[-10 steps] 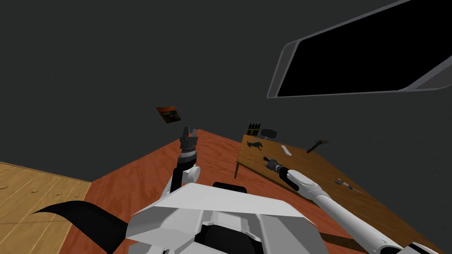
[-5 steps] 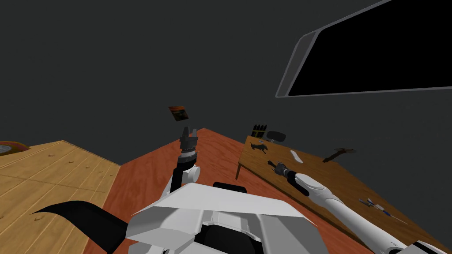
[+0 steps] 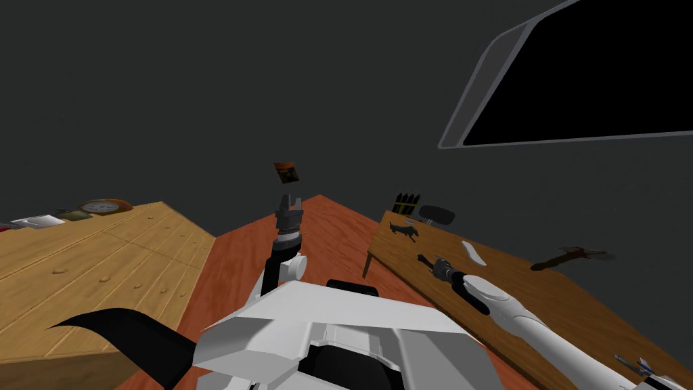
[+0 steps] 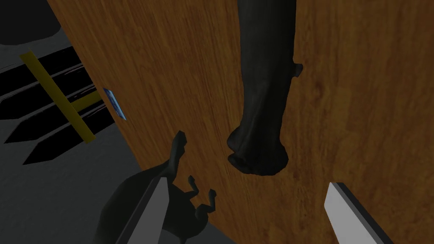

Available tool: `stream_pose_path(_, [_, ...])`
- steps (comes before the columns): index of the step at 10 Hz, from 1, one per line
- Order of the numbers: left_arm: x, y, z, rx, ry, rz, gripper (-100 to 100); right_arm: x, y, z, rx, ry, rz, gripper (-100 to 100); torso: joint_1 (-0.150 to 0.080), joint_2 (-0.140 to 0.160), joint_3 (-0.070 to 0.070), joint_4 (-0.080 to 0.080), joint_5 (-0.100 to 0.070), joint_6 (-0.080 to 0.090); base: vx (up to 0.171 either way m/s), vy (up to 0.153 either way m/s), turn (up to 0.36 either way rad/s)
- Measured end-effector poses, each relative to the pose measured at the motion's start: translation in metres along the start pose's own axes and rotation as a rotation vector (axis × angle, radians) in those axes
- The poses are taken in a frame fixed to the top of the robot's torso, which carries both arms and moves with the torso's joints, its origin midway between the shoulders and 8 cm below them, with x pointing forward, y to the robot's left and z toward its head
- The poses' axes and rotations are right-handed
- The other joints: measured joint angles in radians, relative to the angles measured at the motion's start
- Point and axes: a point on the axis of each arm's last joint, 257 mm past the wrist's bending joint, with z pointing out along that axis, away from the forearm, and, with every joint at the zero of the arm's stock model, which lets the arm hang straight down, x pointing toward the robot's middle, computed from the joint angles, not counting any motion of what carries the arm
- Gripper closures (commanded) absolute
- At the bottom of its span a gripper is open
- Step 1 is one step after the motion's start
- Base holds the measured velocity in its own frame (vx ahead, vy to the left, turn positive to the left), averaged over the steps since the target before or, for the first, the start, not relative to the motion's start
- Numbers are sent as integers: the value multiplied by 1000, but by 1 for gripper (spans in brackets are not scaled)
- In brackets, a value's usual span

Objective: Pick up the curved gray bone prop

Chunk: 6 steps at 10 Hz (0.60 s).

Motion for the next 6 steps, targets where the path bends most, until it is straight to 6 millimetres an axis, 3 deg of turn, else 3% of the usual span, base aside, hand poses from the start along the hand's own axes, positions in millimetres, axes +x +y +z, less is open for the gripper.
stream_pose_path(4, [0,0,0,0,0,0,0,26,5,-2,-6,53,-14,-100,2,0,0,0,0,1,-2,-29,95])
stream_pose_path(6, [0,0,0,0,0,0,0,46,15,-4,-24,91,-25,-100,1,-1,-1,0,0,0,10,-55,312])
